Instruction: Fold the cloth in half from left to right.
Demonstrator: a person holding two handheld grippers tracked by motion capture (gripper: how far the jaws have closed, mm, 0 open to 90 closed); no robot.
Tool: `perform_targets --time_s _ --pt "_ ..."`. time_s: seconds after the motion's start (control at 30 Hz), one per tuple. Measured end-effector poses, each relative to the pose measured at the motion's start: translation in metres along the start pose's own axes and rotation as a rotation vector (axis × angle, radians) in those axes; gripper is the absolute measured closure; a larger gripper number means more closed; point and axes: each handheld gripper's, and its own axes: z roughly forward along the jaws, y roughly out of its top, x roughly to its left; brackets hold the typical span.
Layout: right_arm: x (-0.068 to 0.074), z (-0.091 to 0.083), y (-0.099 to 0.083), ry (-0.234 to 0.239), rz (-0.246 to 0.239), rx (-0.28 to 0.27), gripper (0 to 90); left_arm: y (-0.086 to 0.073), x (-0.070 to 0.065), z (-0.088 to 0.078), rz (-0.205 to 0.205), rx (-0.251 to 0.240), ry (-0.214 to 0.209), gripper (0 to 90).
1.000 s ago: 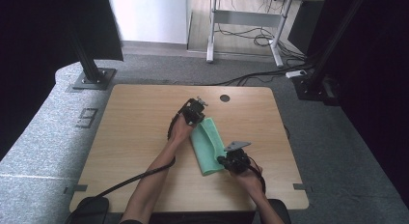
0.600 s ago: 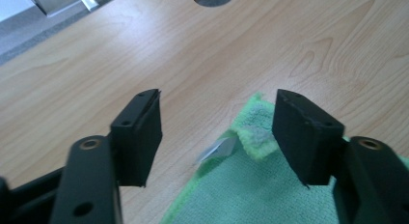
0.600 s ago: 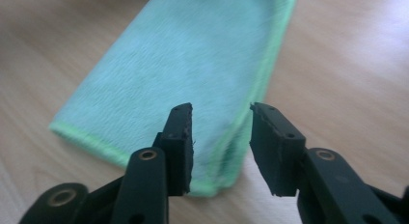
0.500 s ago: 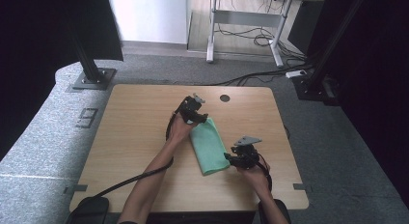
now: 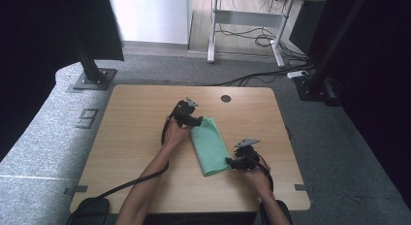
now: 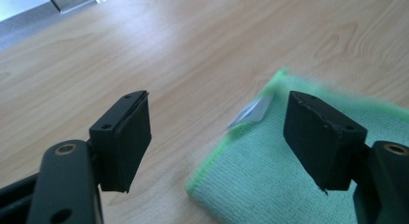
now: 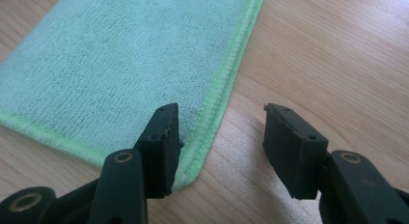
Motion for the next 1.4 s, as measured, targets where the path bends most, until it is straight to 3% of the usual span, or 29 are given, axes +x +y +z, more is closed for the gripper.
perform_targets --time_s 0.1,0.3,0.43,0.53,0.63,0.7,1.07,1.27,1.4 --pt "0.000 0.000 0.000 -0.001 0.001 0.000 46.3 0.004 0.004 -0.004 -0.010 -0.005 -0.016 24.5" --pt "0.002 0.000 0.000 -0.009 -0.004 -0.002 46.3 -0.004 -0.002 0.002 0.039 0.059 -0.042 20.5" --pt "0.002 0.000 -0.001 -0.007 -0.003 -0.004 46.3 -0.014 -0.001 0.009 0.046 0.105 -0.004 21.4" --pt "0.004 0.000 -0.001 -0.001 -0.008 -0.004 46.3 -0.018 0.009 0.010 0.012 0.124 0.038 22.8" --pt "0.006 0.000 -0.001 0.006 -0.012 -0.001 46.3 -0.022 0.020 0.013 0.003 0.151 0.074 23.0" --pt "0.007 0.001 0.000 0.012 -0.013 -0.001 46.3 -0.024 0.024 0.014 0.002 0.154 0.076 22.9" --pt "0.007 0.001 -0.002 0.023 -0.013 -0.006 44.3 -0.042 0.002 -0.007 0.069 0.140 -0.019 22.7" --pt "0.005 0.001 -0.002 0.025 -0.018 -0.013 41.2 -0.060 -0.018 -0.025 0.079 0.129 -0.098 22.2" --pt "0.004 0.002 -0.003 0.020 -0.015 -0.016 38.2 -0.069 -0.035 -0.034 0.092 0.128 -0.126 20.3"
